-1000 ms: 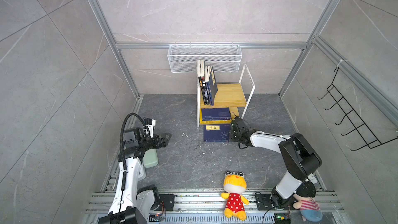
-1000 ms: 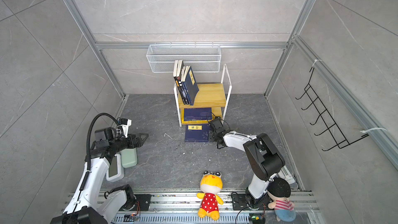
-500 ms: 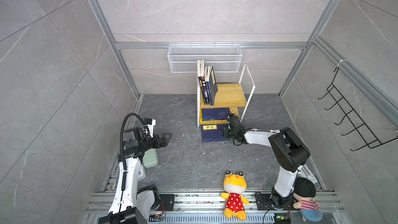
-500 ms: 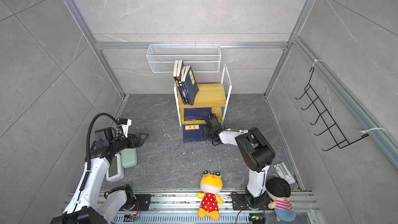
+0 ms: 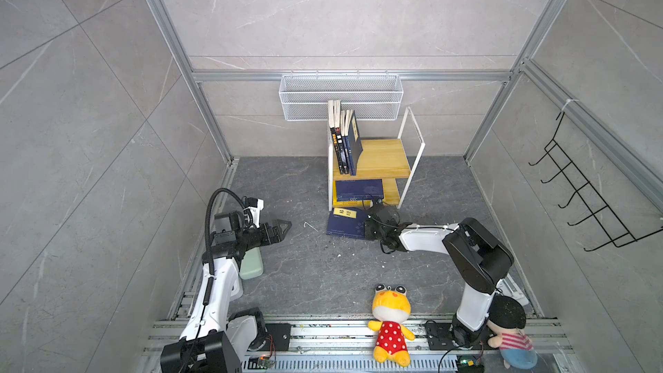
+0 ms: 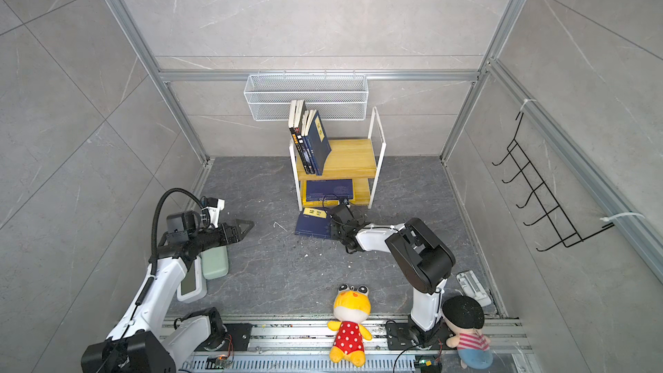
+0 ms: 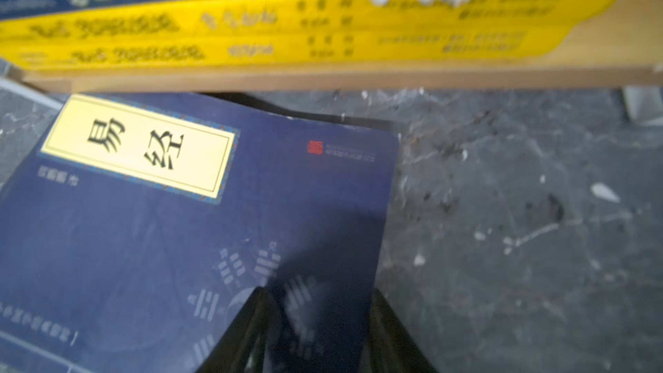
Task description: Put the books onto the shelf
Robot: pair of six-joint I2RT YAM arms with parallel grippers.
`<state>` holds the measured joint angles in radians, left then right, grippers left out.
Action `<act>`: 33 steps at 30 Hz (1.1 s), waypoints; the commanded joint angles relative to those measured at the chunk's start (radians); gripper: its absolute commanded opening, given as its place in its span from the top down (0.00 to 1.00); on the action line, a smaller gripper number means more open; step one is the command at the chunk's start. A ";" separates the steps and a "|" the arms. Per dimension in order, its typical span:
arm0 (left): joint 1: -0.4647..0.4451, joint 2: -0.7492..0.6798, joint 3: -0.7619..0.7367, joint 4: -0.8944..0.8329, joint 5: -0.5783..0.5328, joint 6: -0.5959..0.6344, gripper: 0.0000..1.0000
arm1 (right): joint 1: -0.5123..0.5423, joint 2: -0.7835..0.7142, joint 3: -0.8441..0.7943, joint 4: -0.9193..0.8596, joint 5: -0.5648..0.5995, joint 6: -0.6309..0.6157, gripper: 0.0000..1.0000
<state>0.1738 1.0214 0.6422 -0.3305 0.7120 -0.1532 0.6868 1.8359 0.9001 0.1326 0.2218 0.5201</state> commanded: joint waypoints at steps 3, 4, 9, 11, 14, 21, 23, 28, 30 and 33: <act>-0.048 0.040 0.001 0.058 0.016 -0.052 0.03 | 0.154 -0.028 -0.091 -0.073 -0.181 0.074 0.56; -0.064 0.053 0.005 0.062 0.014 -0.058 0.03 | 0.174 -0.045 -0.098 -0.091 -0.180 0.084 0.56; -0.160 0.157 0.118 0.024 0.033 -0.071 0.03 | 0.208 -0.188 -0.168 -0.137 -0.167 0.137 0.54; -0.237 0.210 0.187 -0.019 -0.017 0.004 0.02 | 0.202 -0.234 -0.190 -0.160 -0.128 0.143 0.53; -0.321 0.293 0.247 0.000 -0.086 0.087 0.00 | 0.192 -0.274 -0.194 -0.200 -0.105 0.157 0.51; -0.386 0.562 0.415 0.066 -0.179 0.122 0.00 | 0.191 -0.294 -0.260 -0.081 -0.141 0.260 0.51; -0.397 0.624 0.466 0.051 -0.179 0.105 0.02 | 0.192 -0.294 -0.282 -0.024 -0.154 0.294 0.51; -0.409 0.746 0.523 0.037 -0.159 0.087 0.06 | 0.192 -0.274 -0.267 -0.001 -0.168 0.301 0.51; -0.410 0.791 0.551 0.013 -0.162 0.088 0.07 | 0.191 -0.271 -0.272 0.015 -0.167 0.310 0.51; -0.410 0.846 0.588 -0.028 -0.180 0.085 0.07 | 0.192 -0.244 -0.272 0.039 -0.169 0.314 0.51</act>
<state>-0.2325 1.8328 1.1831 -0.3134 0.5484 -0.0723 0.8783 1.5604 0.6334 0.1375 0.0616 0.8082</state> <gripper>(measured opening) 0.931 0.489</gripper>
